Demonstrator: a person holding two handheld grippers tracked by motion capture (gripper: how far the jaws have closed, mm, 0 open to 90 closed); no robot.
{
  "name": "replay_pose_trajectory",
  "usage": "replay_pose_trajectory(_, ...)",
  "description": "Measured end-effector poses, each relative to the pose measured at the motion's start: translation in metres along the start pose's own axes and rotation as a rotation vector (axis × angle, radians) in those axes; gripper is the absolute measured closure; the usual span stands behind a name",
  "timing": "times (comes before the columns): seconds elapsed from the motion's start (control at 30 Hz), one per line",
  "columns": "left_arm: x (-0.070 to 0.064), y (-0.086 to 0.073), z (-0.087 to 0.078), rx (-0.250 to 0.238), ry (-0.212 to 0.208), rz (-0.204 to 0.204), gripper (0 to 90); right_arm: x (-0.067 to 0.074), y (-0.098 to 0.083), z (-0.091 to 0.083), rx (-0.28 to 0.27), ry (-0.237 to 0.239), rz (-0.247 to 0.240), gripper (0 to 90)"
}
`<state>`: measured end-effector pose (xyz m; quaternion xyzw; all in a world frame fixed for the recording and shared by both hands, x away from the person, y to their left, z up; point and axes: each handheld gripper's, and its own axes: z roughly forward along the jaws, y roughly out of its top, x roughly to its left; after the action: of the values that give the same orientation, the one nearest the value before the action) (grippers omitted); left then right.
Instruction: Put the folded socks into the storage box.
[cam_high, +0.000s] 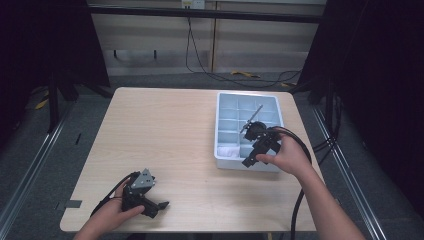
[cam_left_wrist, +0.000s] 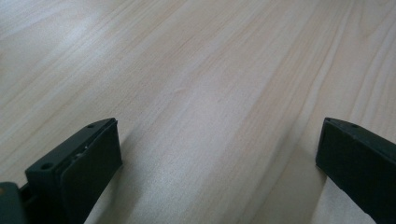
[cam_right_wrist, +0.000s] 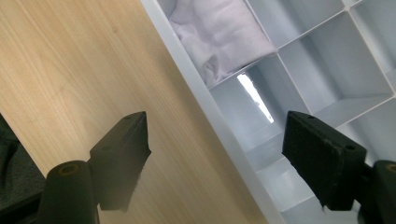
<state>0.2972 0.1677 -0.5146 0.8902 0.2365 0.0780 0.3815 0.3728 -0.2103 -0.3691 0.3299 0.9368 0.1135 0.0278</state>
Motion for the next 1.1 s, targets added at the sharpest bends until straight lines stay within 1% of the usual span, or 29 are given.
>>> replay_pose_trajectory(0.07,0.000,0.000,0.000,0.000,0.000,0.000,0.0,0.001,-0.002,-0.001,0.004,-0.005,0.001,22.2)
replay_pose_trajectory(0.17,0.000,0.000,0.000,0.000,0.000,0.000,0.0,0.000,-0.006,-0.001,-0.006,-0.002,-0.001,22.0)
replay_pose_trajectory(0.23,0.000,0.000,0.000,0.000,0.000,0.000,0.0,0.001,-0.009,-0.001,-0.008,-0.005,0.007,21.5)
replay_pose_trajectory(0.37,0.000,0.000,0.000,0.001,0.000,0.000,0.0,0.001,-0.013,-0.001,-0.013,-0.003,0.001,21.4)
replay_pose_trajectory(0.4,0.000,0.000,0.000,0.001,0.001,0.000,0.0,0.001,-0.015,-0.001,-0.016,0.000,0.005,21.2)
replay_pose_trajectory(0.43,-0.001,0.000,0.000,-0.007,0.002,-0.010,0.0,0.001,-0.018,0.000,-0.020,0.003,0.008,21.0)
replay_pose_trajectory(0.57,-0.001,0.000,0.000,-0.005,0.002,-0.011,0.0,0.002,-0.022,0.000,-0.022,-0.002,0.014,20.8)
replay_pose_trajectory(0.6,-0.001,0.000,0.000,-0.005,0.002,-0.011,0.0,0.003,-0.023,0.000,-0.022,0.000,0.023,20.5)
replay_pose_trajectory(0.63,-0.001,0.000,0.000,-0.005,0.002,-0.011,0.0,0.003,-0.025,0.001,-0.027,-0.002,0.014,20.5)
replay_pose_trajectory(0.73,-0.001,0.000,0.000,-0.005,0.002,-0.011,0.0,0.003,-0.029,0.001,-0.032,0.004,0.019,20.3)
replay_pose_trajectory(0.87,-0.001,0.000,0.000,-0.005,0.002,-0.011,0.0,0.003,-0.036,0.003,-0.025,0.010,0.022,20.2)
replay_pose_trajectory(0.9,-0.001,0.000,0.000,-0.005,0.002,-0.011,0.0,0.003,-0.040,0.002,-0.022,0.002,0.020,20.2)
replay_pose_trajectory(0.97,-0.001,0.000,0.000,-0.005,0.002,-0.011,0.0,0.003,-0.041,0.001,-0.024,0.005,0.026,20.2)
replay_pose_trajectory(1.0,-0.001,0.000,0.000,-0.005,0.002,-0.011,0.0,0.002,-0.042,0.001,-0.027,-0.002,0.018,20.3)
replay_pose_trajectory(1.03,-0.001,0.000,0.000,-0.005,0.002,-0.011,0.0,0.003,-0.044,0.000,-0.021,0.005,0.028,20.4)
replay_pose_trajectory(1.07,-0.001,0.000,0.000,-0.005,0.002,-0.011,0.0,0.002,-0.045,0.000,-0.018,0.002,0.020,20.4)
replay_pose_trajectory(1.1,-0.001,0.000,0.000,-0.005,0.002,-0.011,0.0,0.003,-0.046,0.000,-0.015,0.001,0.029,20.4)
